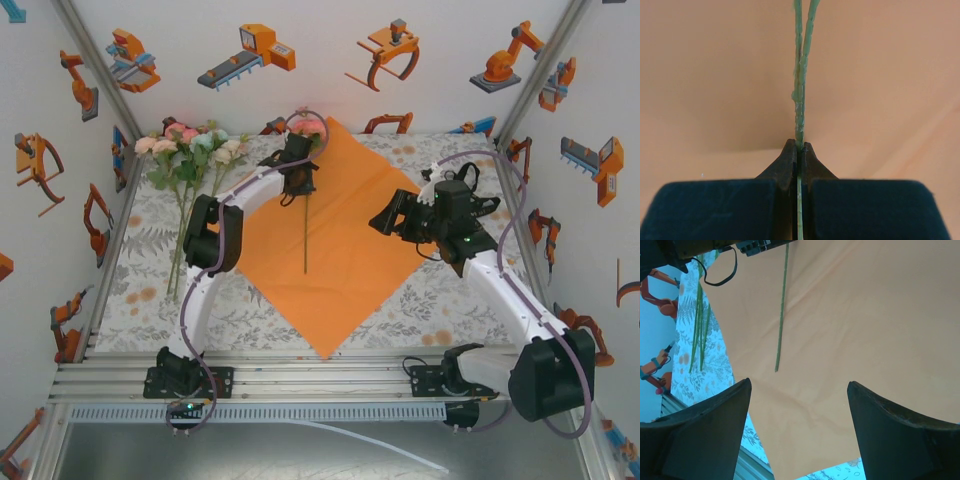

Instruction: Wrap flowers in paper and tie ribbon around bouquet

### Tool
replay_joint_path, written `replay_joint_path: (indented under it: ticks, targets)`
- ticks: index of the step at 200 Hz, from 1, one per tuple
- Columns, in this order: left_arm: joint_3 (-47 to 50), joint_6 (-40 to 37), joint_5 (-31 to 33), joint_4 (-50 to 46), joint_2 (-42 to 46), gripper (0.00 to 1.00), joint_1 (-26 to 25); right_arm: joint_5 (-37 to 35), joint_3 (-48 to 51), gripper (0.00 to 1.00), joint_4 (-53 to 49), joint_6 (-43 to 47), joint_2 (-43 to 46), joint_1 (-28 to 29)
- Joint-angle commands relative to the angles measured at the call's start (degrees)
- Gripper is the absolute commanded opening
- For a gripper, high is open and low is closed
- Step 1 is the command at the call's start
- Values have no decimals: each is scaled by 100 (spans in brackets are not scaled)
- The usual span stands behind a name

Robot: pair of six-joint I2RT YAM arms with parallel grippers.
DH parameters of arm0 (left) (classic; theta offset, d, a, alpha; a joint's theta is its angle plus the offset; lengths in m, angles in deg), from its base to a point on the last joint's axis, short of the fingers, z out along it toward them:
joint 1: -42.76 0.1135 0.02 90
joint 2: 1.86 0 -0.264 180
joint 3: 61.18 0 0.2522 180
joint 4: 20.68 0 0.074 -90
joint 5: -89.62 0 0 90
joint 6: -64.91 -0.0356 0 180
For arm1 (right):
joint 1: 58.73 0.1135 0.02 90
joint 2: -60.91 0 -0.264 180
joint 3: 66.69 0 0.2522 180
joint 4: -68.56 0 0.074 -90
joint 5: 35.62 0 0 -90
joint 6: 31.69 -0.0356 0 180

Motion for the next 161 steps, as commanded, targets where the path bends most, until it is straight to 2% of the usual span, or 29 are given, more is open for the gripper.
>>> replay_joint_path:
  ticks: [1, 45, 66, 89, 122, 161]
  targets:
    - [-85, 332, 60, -76, -59, 3, -2, -75, 15, 71, -25, 140, -50, -2]
    - [266, 788, -19, -16, -44, 22, 77, -104, -14, 71, -95, 106, -24, -2]
    - [267, 635, 88, -6, 134, 27, 81, -138, -13, 71, -127, 101, 70, -2]
    - [241, 346, 219, -42, 506, 38, 138, -174, -13, 71, -153, 93, 187, -5]
    - [690, -402, 690, -126, 1490, 42, 421, -243, 5, 71, -161, 106, 340, -6]
    - [1329, -1954, 1202, -287, 2267, 42, 1364, -147, 30, 71, -27, 85, 256, -4]
